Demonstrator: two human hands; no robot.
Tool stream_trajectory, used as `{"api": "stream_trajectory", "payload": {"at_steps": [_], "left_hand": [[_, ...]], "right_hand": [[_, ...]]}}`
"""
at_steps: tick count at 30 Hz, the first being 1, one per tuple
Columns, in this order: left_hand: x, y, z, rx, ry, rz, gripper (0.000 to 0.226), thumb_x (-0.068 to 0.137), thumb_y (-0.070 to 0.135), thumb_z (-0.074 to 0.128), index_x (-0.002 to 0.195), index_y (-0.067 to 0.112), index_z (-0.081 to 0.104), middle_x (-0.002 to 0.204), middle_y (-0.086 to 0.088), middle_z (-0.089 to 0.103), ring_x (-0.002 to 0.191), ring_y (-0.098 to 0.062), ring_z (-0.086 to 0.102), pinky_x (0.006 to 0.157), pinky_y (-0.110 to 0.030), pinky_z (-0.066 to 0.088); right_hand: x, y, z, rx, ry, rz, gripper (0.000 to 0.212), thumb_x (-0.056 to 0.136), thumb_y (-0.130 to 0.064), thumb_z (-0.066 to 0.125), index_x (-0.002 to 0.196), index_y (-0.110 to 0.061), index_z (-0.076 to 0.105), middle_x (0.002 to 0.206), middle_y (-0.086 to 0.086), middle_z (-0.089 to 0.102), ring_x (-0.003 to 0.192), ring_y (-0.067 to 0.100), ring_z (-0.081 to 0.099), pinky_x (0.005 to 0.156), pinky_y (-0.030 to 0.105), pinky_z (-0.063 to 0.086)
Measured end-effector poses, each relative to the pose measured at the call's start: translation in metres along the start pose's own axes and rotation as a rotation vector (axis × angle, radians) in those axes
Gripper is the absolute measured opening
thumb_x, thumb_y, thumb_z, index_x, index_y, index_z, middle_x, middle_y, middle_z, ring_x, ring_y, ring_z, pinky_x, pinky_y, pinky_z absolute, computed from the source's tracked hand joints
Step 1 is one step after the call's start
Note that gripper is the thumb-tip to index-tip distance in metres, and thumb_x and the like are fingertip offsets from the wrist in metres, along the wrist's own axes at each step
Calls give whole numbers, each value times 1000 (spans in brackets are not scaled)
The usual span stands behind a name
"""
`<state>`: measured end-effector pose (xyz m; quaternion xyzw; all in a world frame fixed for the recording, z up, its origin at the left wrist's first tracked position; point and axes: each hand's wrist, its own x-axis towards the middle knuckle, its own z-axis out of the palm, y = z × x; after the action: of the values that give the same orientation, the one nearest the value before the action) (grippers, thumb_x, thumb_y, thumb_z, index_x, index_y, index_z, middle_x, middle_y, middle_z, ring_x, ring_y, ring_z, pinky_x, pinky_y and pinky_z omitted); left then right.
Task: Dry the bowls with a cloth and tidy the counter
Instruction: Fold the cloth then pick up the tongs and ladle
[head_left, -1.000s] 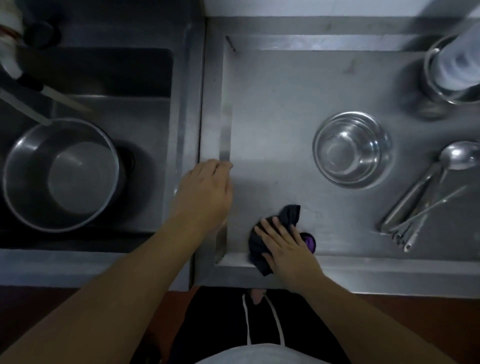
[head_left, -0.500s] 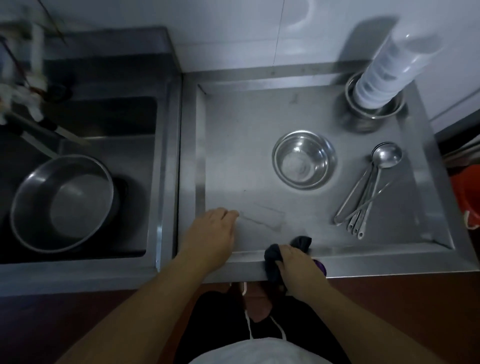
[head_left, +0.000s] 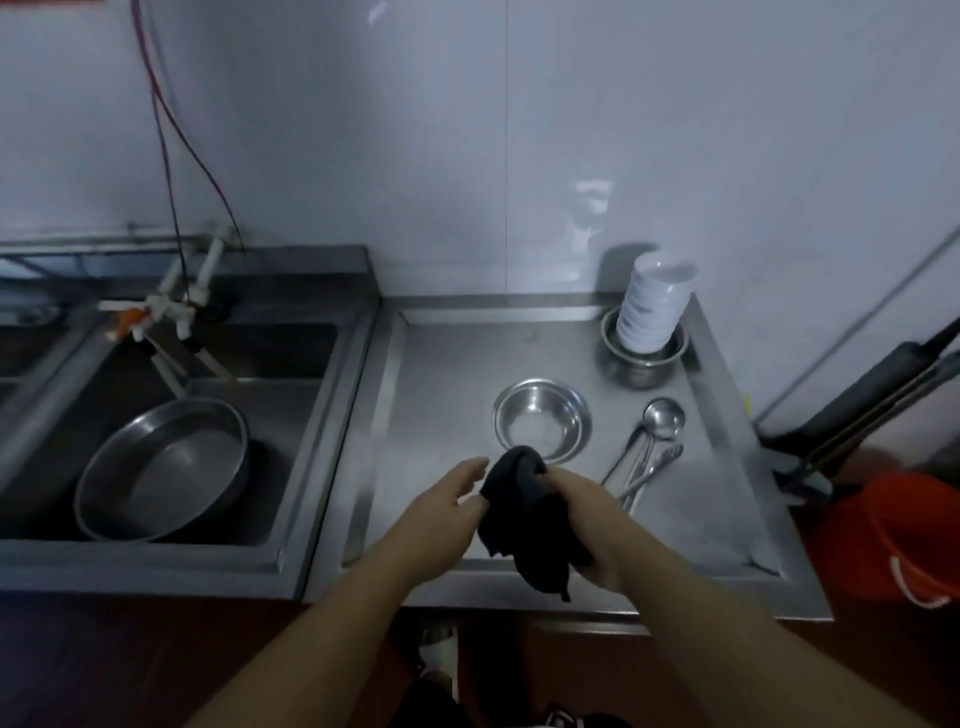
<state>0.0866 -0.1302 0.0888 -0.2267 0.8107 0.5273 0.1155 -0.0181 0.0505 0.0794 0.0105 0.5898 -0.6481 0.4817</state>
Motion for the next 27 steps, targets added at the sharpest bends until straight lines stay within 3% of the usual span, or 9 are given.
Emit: {"api": "stream_trajectory", "payload": {"at_steps": [2,5,10,13,16,21,24,27], "left_hand": [[-11,23,-2,-83,-34,38,49,92,31,54,135,56,56,127,24,70,115,4,64,107,-37,52],[-22,50,-13,-115,-54,63,37,88,31,61,124,39,70,112,10,78,108,-11,72,105,-45,55],[-27,75,-37,-79,-64,117,31,85,31,64,114,28,76,107,-3,80,105,-25,75,102,-53,58],[-26,86,-54,-80,-59,174,24,86,30,64,108,32,75,103,-5,79,99,-27,76,93,-52,63],[-27,96,-74,-34,-61,252,21,89,32,62,106,39,74,100,2,79,93,-20,77,85,-43,66],[-25,104,-112,181,-39,334,19,90,29,64,103,40,72,95,7,76,87,-13,75,80,-36,65],[-24,103,-128,351,-84,361,16,91,37,65,105,40,72,95,13,75,87,-6,72,82,-33,61],[-26,99,-142,466,-143,373,22,93,60,64,104,42,71,92,19,73,85,2,69,77,-24,56]], "right_hand": [[-17,-20,0,26,-47,-40,37,96,-34,60,116,-8,78,119,28,74,110,44,73,88,48,61],[-37,-47,2,-28,-43,-132,35,92,-27,61,117,-7,76,117,31,73,109,46,73,91,54,62],[-62,-82,7,-262,-11,-225,33,89,-26,58,113,-15,77,120,29,71,101,31,70,97,51,56],[-71,-99,12,-348,40,-245,30,85,-25,55,100,-8,74,101,28,70,90,34,62,86,52,50],[-78,-116,19,-547,107,-291,31,77,-28,55,95,-10,72,90,15,70,82,24,64,80,43,50],[-85,-132,27,-944,201,-339,13,77,-44,57,84,-44,67,74,-21,69,70,0,64,70,27,49],[-86,-134,35,-1119,235,-397,5,75,-48,56,79,-50,59,72,-25,65,72,0,62,67,24,45],[-90,-136,44,-1219,207,-455,18,71,-56,66,87,-49,60,80,-21,69,76,-1,65,65,17,47]]}}
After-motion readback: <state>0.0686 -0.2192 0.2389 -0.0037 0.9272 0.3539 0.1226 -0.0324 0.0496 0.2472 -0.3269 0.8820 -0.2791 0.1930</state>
